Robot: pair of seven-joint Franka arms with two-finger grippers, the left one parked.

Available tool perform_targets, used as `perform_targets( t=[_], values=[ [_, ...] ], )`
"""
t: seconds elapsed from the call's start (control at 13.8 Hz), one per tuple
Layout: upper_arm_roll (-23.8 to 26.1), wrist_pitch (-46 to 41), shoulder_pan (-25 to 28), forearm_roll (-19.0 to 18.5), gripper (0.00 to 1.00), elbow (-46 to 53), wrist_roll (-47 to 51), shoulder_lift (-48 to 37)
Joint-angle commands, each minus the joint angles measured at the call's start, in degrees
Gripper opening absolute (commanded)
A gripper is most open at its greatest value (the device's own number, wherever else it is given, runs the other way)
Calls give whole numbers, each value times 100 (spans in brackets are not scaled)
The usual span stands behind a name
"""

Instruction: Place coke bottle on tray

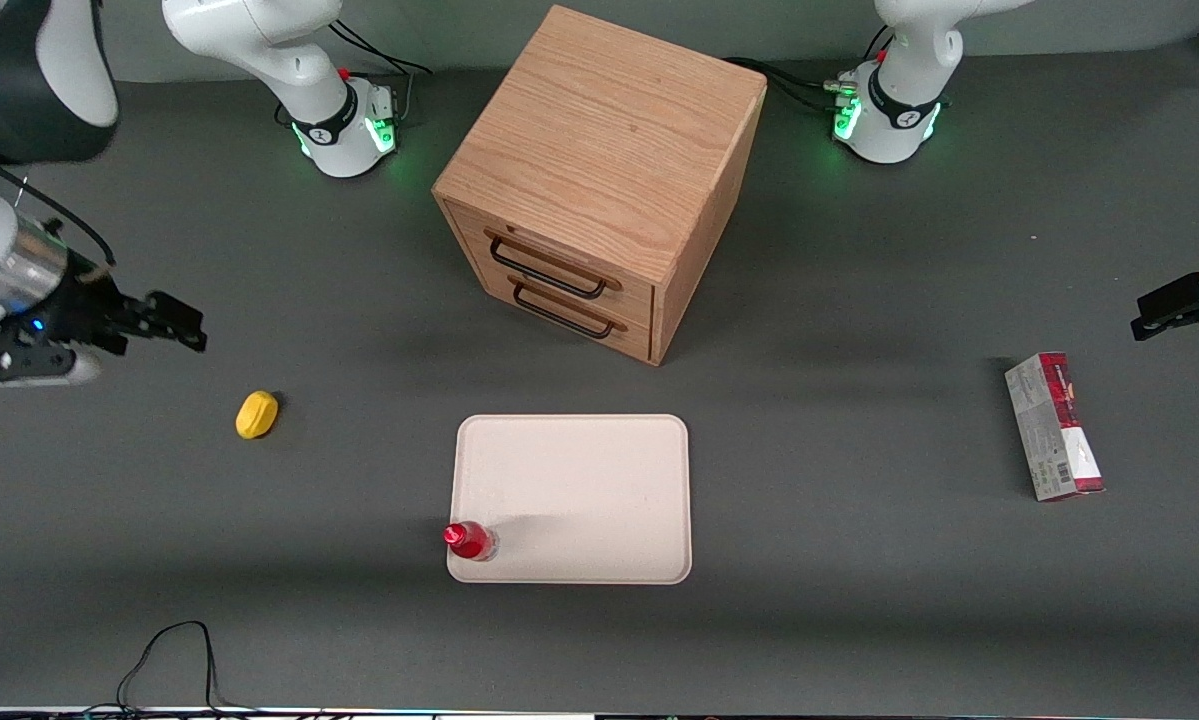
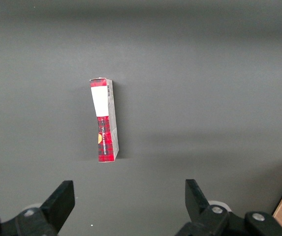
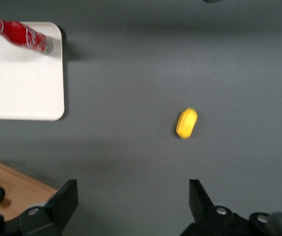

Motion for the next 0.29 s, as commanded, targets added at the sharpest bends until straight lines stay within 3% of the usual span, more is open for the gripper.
perform_targets(
  t=[0.0, 0.22],
  values=[
    [-129, -40, 140, 115, 100, -230, -67, -284],
    [-120, -32, 140, 106, 100, -212, 100, -266]
  ],
)
